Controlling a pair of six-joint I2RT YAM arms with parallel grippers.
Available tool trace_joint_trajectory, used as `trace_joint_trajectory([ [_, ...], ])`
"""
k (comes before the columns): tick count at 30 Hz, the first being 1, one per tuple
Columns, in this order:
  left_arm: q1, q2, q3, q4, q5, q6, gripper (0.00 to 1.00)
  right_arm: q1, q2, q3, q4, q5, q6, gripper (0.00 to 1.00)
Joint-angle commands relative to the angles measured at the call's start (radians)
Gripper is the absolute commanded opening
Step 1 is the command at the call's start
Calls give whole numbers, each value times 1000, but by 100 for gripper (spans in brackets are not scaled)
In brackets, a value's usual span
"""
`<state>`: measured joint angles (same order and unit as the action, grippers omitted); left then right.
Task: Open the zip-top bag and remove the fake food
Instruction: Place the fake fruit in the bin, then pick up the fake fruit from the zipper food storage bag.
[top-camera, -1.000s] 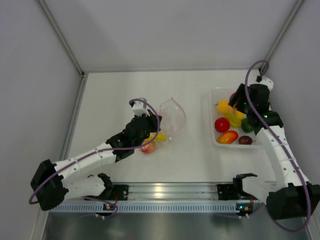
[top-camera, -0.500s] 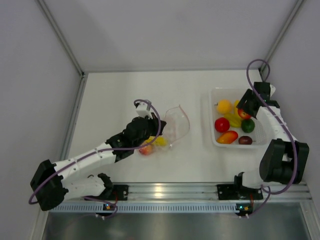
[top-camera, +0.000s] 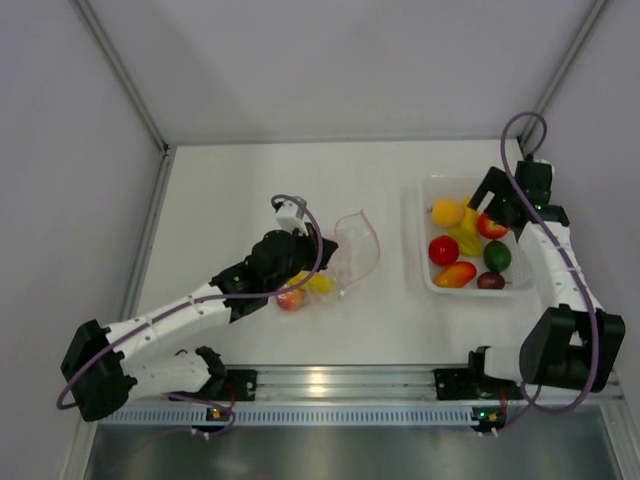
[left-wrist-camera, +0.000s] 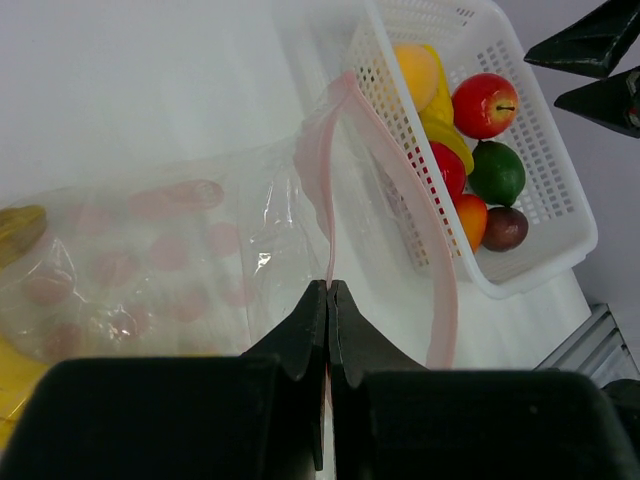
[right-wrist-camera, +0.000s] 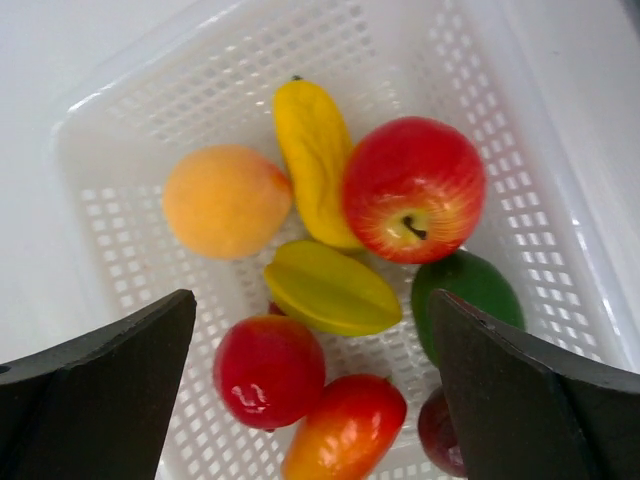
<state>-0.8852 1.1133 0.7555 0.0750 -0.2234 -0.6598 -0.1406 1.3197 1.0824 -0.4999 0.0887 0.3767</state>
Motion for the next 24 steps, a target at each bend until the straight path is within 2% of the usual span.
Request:
trace_joint_trajectory([
  [1,-4,3,39,12,19,2,0,48,-112,-10,56,-203,2,99],
  [3,-6,0,39,12,16,-7,0,113,-198,-42,110,-276,10,99],
  [4,-6,2,41,12,6,-11,0,163,-217,-48,141,-280,27,90],
  [5,-12,2,42,12,-7,-12,0,281,-230,-50,149,-279,33,83],
  [6,-15,3,45,12,-22,-17,0,341,-243,-49,158,-259,45,77],
  [7,-18,3,50,12,-25,-18,0,407,-244,-52,175,-248,76,65],
  [8,-27,6,53,11,-28,-17,0,527,-235,-50,197,-227,89,62],
  [10,-46,5,62,14,-47,-17,0,676,-220,-44,210,-186,134,53],
  [15,-103,-13,64,14,-126,-23,0,889,-153,-64,305,-100,218,44],
  [16,-112,-20,53,14,-169,-30,0,932,-136,-55,299,-95,232,40],
  [18,-132,-43,36,22,-203,-61,0,963,-97,-59,316,-37,246,38],
  [24,-146,-112,-31,35,-309,-135,0,1032,-54,-119,374,-13,280,35],
])
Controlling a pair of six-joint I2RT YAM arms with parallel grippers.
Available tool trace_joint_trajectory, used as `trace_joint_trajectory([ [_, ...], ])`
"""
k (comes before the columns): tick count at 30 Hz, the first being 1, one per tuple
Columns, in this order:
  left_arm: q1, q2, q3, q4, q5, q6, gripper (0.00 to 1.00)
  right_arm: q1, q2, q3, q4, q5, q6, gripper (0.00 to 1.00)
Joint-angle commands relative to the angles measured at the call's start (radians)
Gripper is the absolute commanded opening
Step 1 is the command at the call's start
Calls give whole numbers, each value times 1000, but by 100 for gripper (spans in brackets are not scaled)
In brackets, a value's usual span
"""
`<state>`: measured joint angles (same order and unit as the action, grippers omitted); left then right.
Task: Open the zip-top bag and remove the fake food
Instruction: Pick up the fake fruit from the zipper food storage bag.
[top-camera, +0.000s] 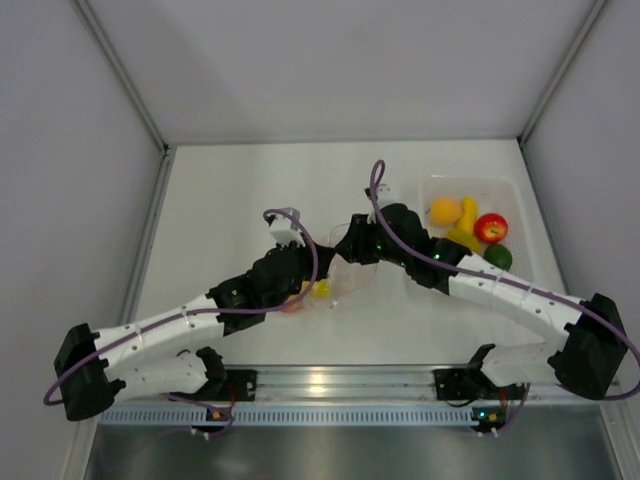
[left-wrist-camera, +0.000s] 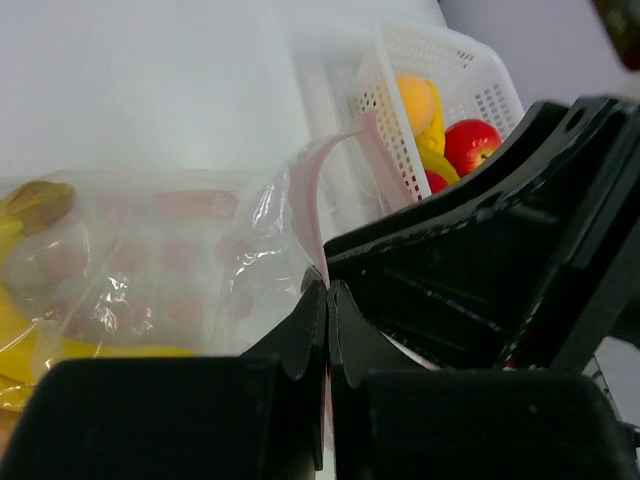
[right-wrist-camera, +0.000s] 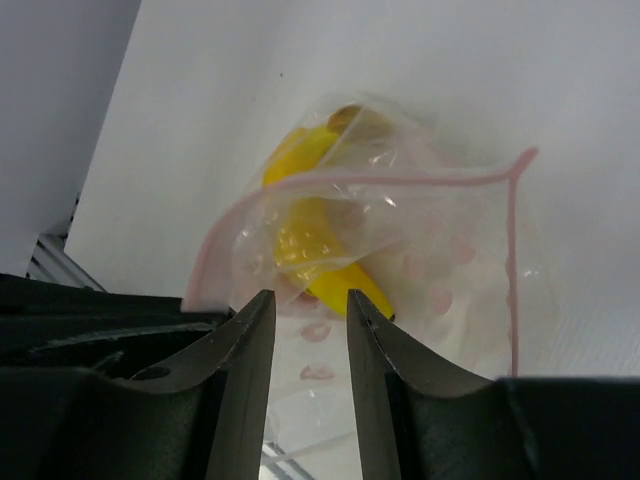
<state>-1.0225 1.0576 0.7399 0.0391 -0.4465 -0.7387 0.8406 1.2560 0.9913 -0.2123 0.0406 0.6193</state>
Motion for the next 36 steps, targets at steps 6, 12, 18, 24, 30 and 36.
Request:
trace_joint_trajectory([
  [6,-8,-47,-4,71,-98,-47,0,77,-35,-106,120,68,74,32],
  [12,-10,-33,9,151,-14,-22,0,78,26,-105,143,39,83,30],
  [18,-42,-33,30,153,-18,-34,0,77,118,-105,328,-35,129,29],
  [24,-59,-48,39,153,28,-4,0,77,160,-57,306,68,195,29],
  [30,-60,-24,33,153,3,-19,0,90,178,-60,344,111,324,25],
  [36,-70,-57,18,154,-102,-28,0,158,236,-128,438,120,361,23],
])
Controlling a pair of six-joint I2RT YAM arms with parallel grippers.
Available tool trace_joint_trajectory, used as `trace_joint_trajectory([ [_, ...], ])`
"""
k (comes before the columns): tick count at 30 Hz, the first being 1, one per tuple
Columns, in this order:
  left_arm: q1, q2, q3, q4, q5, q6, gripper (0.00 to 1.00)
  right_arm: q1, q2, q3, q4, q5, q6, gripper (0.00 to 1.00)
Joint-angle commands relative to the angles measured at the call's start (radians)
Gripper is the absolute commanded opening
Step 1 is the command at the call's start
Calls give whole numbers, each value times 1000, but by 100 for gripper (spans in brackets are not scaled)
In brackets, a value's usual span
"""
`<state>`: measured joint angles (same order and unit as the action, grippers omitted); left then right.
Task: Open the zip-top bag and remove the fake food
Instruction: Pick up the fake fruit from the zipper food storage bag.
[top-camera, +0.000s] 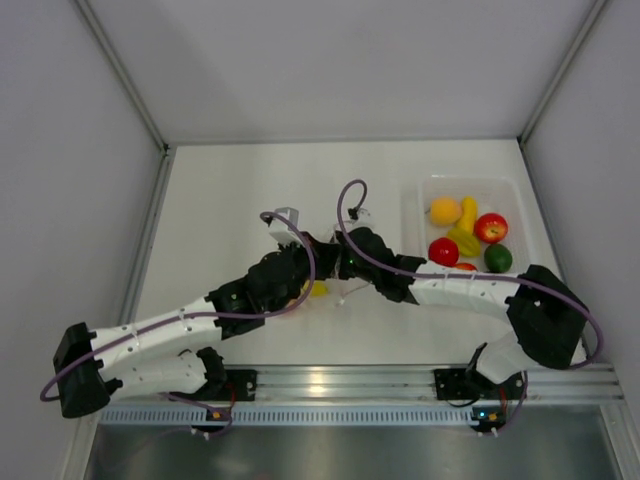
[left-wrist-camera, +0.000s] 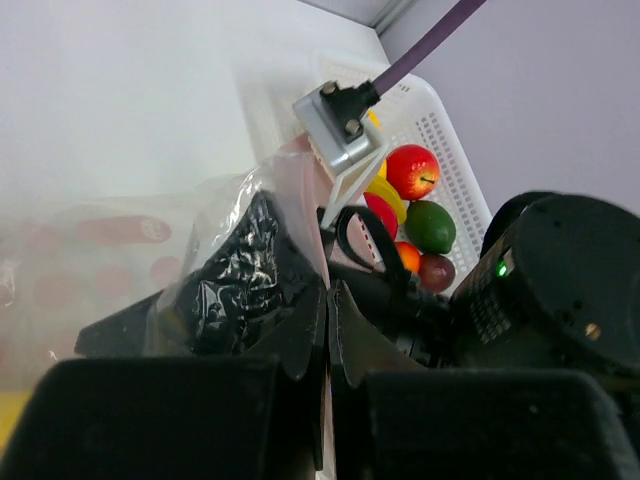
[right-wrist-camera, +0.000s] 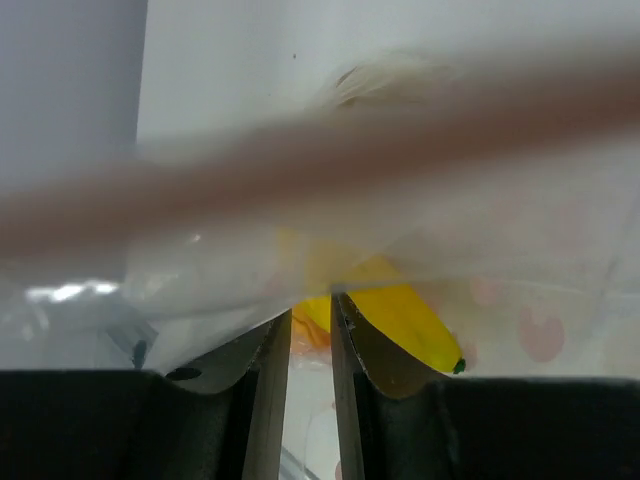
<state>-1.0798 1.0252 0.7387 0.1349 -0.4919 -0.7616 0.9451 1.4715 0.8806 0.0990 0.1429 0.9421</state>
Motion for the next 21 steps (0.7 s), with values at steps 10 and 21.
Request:
trace_joint_trajectory([
  [10,-14,-73,10,54,-85,68,0,124,145,-3,206,-28,-147,27],
  [21,-12,-28,21,16,-39,80,0,133,181,-43,304,1,-342,35],
])
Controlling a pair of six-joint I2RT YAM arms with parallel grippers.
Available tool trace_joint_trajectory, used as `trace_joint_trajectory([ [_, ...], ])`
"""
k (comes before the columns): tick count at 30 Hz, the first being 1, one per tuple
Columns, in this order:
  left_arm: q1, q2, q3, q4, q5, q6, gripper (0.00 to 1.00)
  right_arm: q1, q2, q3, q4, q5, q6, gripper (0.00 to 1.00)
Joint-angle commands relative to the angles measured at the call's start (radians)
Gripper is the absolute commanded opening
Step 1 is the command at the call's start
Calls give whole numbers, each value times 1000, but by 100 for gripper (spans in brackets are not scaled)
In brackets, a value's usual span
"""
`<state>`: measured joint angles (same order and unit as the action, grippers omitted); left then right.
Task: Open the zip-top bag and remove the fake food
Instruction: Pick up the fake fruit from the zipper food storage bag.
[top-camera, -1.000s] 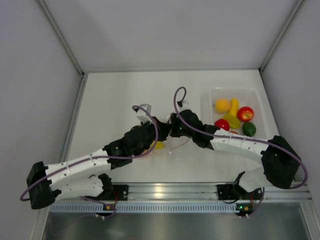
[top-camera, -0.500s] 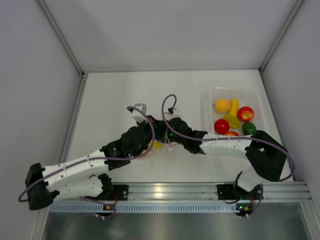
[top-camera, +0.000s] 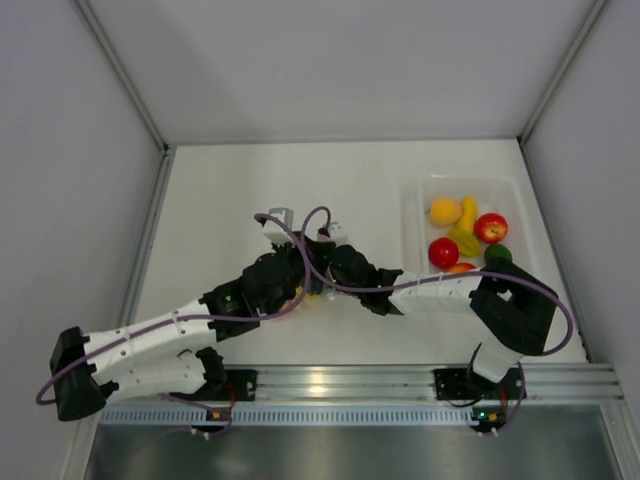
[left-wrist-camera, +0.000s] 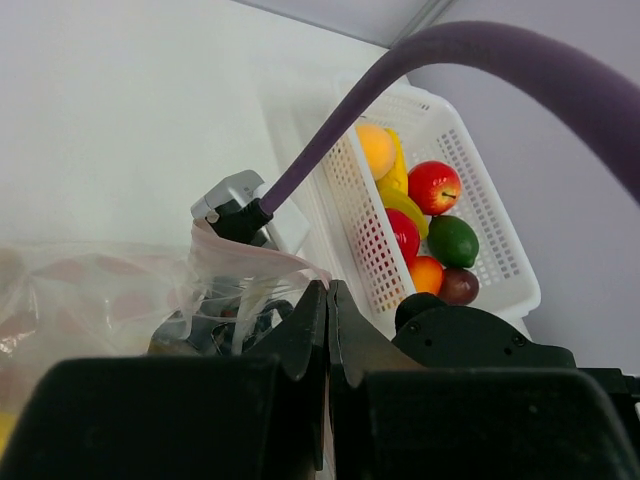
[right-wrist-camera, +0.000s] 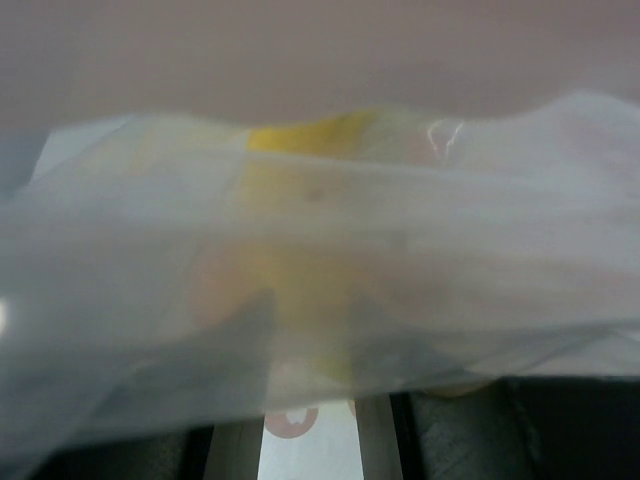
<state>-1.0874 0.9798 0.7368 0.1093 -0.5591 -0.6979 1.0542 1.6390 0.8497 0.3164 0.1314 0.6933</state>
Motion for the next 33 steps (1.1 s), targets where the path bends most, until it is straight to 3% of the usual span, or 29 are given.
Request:
trace_joint_trajectory([
  [1,-5,22,26,32,31,18,0,24,9,-18,96,11,-106,36],
  [5,-5,19,16,30,35,9,0,24,34,-20,107,8,-155,44],
  [13,-5,-88,-65,30,-68,-32,0,17,65,-100,251,-41,-100,40],
  [19,-5,-104,-60,29,-62,-9,0,15,116,-60,277,-125,-146,54],
  [24,-5,-98,-62,30,-65,1,0,15,153,-37,265,-205,-158,57],
  [28,-5,-93,-66,29,-78,8,0,15,171,-57,332,-320,-153,55],
  [33,-5,-96,-68,30,-72,14,0,9,141,-81,356,-288,-92,38],
])
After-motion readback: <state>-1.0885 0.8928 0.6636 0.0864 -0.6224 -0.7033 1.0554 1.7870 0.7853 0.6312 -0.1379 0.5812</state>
